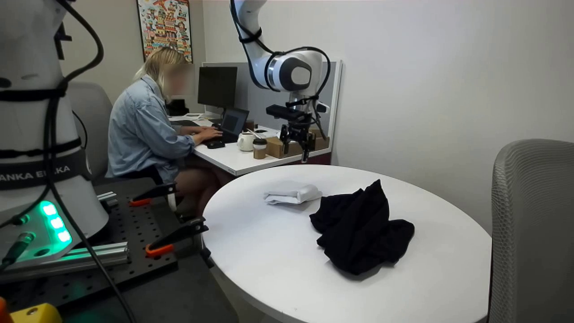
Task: Fold the red and white towel in half twice from left to right
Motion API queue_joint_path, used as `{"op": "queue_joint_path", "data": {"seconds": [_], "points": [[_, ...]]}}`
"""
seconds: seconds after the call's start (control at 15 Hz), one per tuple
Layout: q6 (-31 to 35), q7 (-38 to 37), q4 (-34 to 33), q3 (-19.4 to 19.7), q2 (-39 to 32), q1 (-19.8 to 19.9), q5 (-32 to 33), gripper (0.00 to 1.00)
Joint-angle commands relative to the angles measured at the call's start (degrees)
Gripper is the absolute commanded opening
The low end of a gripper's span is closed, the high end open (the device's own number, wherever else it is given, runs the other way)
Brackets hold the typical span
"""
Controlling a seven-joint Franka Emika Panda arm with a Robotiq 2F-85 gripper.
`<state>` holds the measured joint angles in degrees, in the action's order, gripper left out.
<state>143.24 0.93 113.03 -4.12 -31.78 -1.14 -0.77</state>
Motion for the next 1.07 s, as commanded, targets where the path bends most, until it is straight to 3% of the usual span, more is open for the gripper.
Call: {"op": "queue_joint_path", "data": {"seconds": [0.0,0.73,0.8,1.0], "points": [[5.45,0.01,10.32,-1.05,7.41,1.62,-4.97,1.00],[12.78,1.22,39.01,0.95,28.16,2.45,-5.33,1.00],[11.20,0.20,32.69,1.14,21.94,1.77,-4.54,1.00],[11.27,0.18,37.16,1.48,26.29,1.73,-4.48,1.00]]}}
